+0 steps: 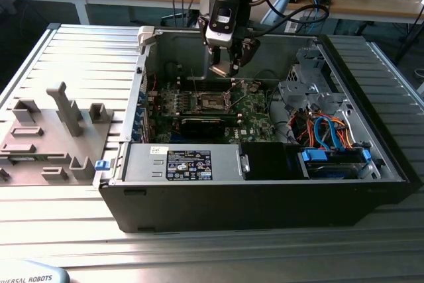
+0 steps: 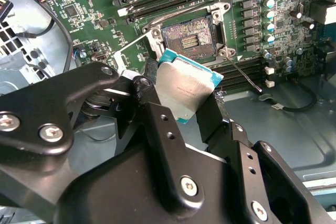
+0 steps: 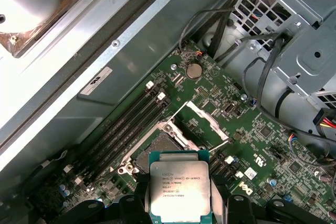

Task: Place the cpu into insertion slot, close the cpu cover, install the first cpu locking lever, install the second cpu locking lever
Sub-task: 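Place the cpu into insertion slot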

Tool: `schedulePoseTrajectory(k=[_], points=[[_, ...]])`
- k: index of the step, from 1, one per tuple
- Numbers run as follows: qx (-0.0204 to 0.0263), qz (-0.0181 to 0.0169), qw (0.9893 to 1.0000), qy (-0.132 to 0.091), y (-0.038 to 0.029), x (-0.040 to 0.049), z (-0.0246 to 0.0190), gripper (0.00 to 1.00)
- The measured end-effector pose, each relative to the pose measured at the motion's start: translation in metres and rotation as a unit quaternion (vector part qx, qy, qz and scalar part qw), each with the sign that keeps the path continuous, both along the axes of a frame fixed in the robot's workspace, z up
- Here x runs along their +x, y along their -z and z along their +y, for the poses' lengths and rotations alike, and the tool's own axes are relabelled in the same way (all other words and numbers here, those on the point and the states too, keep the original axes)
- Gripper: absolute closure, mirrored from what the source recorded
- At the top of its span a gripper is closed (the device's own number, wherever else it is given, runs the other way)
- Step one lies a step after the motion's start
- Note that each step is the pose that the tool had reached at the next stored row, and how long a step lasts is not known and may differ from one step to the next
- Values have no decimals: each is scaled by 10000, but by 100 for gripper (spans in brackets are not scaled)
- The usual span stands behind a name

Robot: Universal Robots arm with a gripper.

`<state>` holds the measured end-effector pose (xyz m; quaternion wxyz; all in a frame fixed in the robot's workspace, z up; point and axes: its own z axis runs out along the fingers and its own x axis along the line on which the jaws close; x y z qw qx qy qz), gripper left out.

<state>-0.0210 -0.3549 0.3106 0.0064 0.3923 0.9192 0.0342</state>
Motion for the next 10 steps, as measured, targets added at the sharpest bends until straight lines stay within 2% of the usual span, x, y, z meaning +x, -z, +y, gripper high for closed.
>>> schedulePoseTrajectory(k=[10], points=[[0, 0, 10000, 25, 1, 0, 0, 46]])
